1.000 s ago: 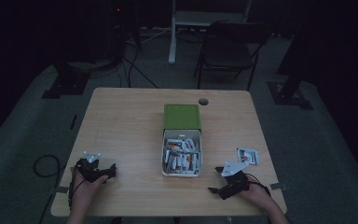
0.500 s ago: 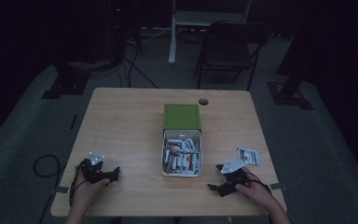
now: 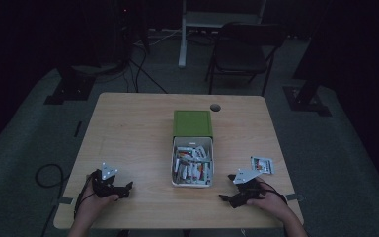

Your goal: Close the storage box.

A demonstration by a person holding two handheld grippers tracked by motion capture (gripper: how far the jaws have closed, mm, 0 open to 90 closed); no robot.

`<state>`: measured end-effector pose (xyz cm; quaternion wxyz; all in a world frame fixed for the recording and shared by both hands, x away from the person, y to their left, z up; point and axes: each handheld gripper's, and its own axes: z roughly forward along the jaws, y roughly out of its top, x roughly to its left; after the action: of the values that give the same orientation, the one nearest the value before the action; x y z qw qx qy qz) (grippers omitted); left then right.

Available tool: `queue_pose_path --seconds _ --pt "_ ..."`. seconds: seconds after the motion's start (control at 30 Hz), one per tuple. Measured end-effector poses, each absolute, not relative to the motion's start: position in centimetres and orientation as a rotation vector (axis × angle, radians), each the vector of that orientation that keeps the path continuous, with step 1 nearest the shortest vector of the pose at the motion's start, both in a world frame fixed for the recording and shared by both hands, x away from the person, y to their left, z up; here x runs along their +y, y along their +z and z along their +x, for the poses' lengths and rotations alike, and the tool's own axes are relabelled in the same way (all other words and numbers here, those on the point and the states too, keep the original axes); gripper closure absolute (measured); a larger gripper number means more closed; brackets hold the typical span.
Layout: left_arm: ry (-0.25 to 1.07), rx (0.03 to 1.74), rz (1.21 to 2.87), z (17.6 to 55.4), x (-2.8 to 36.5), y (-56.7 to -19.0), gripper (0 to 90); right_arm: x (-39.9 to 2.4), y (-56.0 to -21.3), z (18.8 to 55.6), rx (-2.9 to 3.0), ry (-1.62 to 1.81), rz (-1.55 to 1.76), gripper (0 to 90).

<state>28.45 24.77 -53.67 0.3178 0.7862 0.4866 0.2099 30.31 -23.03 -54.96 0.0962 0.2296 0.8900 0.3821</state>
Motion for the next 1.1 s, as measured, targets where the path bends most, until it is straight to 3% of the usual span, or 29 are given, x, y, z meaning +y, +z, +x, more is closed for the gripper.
queue_pose_path --seconds 0.57,1.1 --pt "0.475 0.969 2.129 27.0 20.8 -51.9 2.0 -22.9 -53.4 30.8 2.591 1.203 0.697 12.9" --pt "0.488 0.861 2.072 27.6 17.8 -50.8 2.0 -22.2 -51.0 31.2 2.525 1.362 0.695 12.9"
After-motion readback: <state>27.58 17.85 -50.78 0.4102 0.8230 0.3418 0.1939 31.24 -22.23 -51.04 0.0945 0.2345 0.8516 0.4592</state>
